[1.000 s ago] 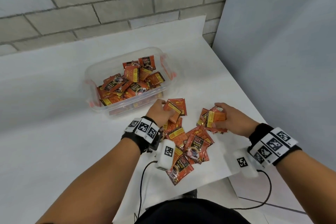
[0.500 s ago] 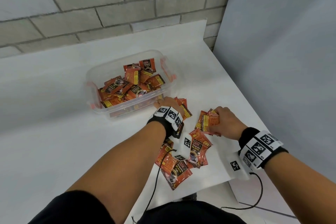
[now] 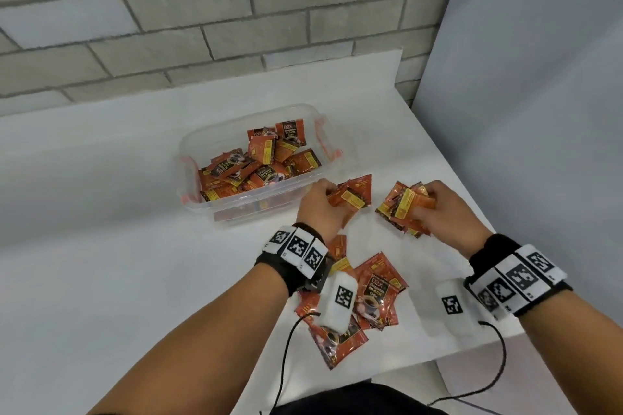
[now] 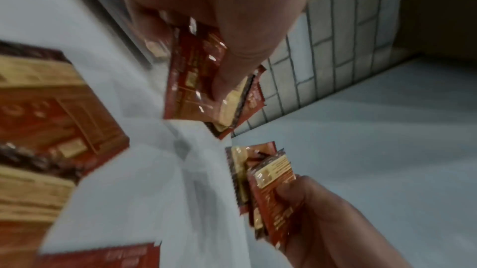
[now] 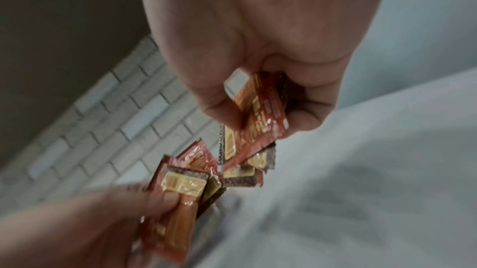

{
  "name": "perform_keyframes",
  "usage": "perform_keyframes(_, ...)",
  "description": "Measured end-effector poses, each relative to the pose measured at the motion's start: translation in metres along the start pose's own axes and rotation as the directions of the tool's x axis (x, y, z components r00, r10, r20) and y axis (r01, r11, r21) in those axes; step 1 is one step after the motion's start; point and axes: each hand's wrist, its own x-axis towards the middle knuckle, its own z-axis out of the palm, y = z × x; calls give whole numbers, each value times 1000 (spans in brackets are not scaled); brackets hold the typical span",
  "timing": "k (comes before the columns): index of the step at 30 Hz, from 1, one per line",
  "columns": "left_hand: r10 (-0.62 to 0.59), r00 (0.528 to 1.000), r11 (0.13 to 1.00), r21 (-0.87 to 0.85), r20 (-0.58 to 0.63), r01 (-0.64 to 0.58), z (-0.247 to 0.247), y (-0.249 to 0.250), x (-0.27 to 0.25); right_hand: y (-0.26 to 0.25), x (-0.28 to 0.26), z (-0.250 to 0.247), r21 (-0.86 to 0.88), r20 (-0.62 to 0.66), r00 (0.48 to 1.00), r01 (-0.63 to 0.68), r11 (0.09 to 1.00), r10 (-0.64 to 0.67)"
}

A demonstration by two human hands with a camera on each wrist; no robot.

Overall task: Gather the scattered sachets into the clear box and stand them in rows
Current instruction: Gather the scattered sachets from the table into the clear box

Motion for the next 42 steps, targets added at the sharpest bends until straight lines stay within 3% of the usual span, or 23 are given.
perform_keyframes(3,77,995,981,-175,-66,-87,-43,-1,-24,-47,4,5,148,-29,995,100,984,-97)
perform_keyframes(6,23,956,954,-279,-294,-109,-106,-4,-31,-93,16,25,213,4,976,211,954,-217)
perform_keyframes(8,-36,900,975,-213,-435,-65,-149,-6,-25,-120,32,50,155,48,957,276,949,-287)
perform_keyframes(10,-78,876,996,-74,-476,49,-181,-13,-12,-142,50,83,109,106,948,289,951,-300)
perform_keyframes(13,-170,919,962,142,-357,233,-201,-30,9,-165,69,128,0,194,951,247,969,-242)
perform_keyframes(15,-192,945,908,319,-264,273,-201,-38,17,-174,76,149,-102,240,949,233,967,-203)
perform_keyframes(18,-126,963,788,567,-237,242,-193,-42,22,-177,84,169,-216,268,952,209,954,-148)
perform_keyframes(23,-57,981,647,742,-183,176,-184,-49,25,-172,90,179,-481,258,961,215,850,-96)
perform_keyframes(26,-41,983,641,749,-181,165,-180,-53,25,-165,92,178,-555,222,961,263,789,-164)
perform_keyframes(30,62,968,756,644,-243,113,-178,-55,16,-158,85,167,-447,204,958,275,851,-203)
perform_keyframes(34,166,935,799,598,-314,58,-180,-52,-9,-149,49,133,-271,133,915,403,874,-381)
perform_keyframes(37,360,866,837,530,-348,-135,-172,-55,-34,-123,7,96,-166,155,877,477,863,-455)
perform_keyframes(38,417,846,847,480,-332,-229,-164,-54,-42,-110,-3,86,-178,194,873,480,859,-448)
perform_keyframes(39,418,867,865,410,-271,-288,-155,-51,-50,-95,-9,77,-201,231,878,465,862,-420)
perform_keyframes(41,297,954,904,331,-31,-270,-131,-46,-60,-66,-15,63,-281,295,897,410,868,-328)
perform_keyframes(42,219,971,907,345,100,-240,-119,-45,-62,-53,-17,60,-337,329,904,382,860,-273)
